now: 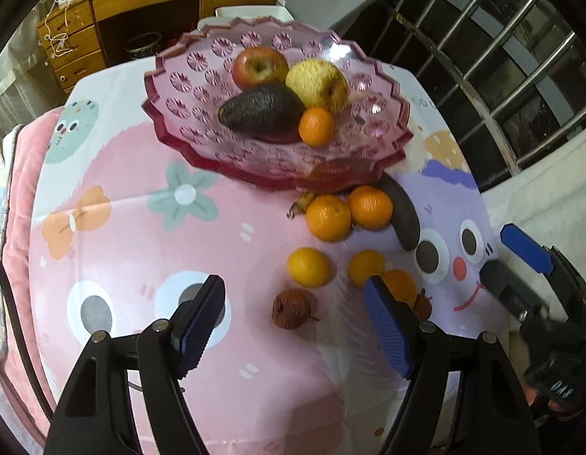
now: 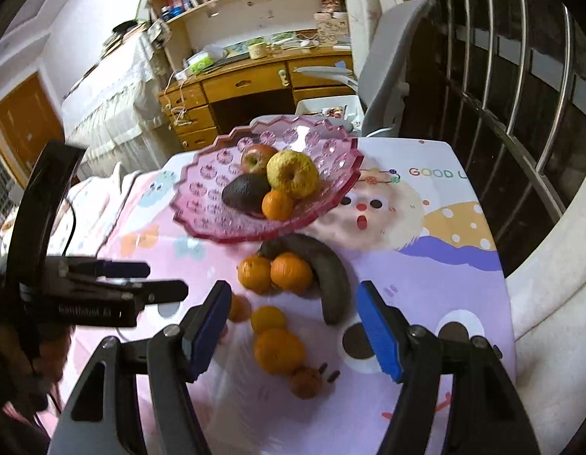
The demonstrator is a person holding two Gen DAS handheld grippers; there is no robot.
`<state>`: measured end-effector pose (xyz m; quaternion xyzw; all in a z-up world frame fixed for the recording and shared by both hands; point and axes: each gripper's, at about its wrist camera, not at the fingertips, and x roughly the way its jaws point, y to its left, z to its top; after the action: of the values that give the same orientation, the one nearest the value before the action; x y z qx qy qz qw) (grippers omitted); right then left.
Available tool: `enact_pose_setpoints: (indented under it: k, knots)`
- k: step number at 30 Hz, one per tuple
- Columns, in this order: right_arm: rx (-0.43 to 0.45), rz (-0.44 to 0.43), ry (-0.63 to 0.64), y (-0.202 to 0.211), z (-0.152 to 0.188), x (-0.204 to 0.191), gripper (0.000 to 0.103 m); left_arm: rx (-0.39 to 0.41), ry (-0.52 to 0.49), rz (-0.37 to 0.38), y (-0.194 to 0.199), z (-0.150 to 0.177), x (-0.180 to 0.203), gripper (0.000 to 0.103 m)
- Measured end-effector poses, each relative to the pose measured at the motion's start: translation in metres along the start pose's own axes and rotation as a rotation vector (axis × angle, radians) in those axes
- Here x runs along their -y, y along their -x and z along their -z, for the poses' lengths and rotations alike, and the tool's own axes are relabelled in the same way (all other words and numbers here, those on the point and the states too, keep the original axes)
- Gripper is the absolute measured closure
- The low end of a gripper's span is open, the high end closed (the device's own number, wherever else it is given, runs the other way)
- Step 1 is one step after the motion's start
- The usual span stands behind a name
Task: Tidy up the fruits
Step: 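Withdraw both tools from the bowl, then grasp the brown shriveled fruit with the left tool while the right tool grasps a large orange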
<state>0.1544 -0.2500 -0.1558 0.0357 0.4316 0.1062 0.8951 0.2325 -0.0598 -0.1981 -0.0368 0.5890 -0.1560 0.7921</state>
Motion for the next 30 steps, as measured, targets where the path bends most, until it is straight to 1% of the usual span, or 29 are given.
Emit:
enact_pose_setpoints:
  k: [2,5,8,12,14,16,19,23,25,30]
  knots:
    - [0.0,0.001,0.022,-0.002,0.009,-0.003,0.034,-0.022,-0.006,0.006,-0.006,0.002,0.001,0.029]
    - [-0.008,-0.007,0.052,-0.007,0.021,-0.008,0.034,-0.056,-0.006,0.01,-0.015,0.005,0.002,0.032]
    - [-0.025,-0.008,0.057,-0.013,0.03,-0.009,0.034,-0.091,-0.004,0.007,-0.026,0.007,0.002,0.033]
    - [-0.056,-0.006,0.066,-0.025,0.039,-0.01,0.034,-0.133,-0.001,0.0,-0.042,0.011,0.003,0.038]
    - [-0.076,-0.009,0.074,-0.032,0.044,-0.011,0.034,-0.153,0.006,-0.002,-0.049,0.013,0.003,0.042]
    - [-0.098,-0.011,0.083,-0.039,0.048,-0.012,0.034,-0.163,0.011,-0.003,-0.055,0.014,0.002,0.051]
    - [-0.128,-0.012,0.098,-0.049,0.052,-0.015,0.034,-0.178,0.021,-0.003,-0.063,0.015,0.0,0.059]
    - [-0.153,-0.008,0.122,-0.058,0.055,-0.019,0.036,-0.194,0.026,-0.003,-0.068,0.016,-0.003,0.065]
    - [-0.159,-0.01,0.132,-0.062,0.056,-0.021,0.038,-0.201,0.031,-0.002,-0.071,0.016,-0.004,0.07]
    - [-0.169,0.007,0.171,-0.071,0.056,-0.025,0.044,-0.206,0.042,-0.002,-0.074,0.018,-0.005,0.073]
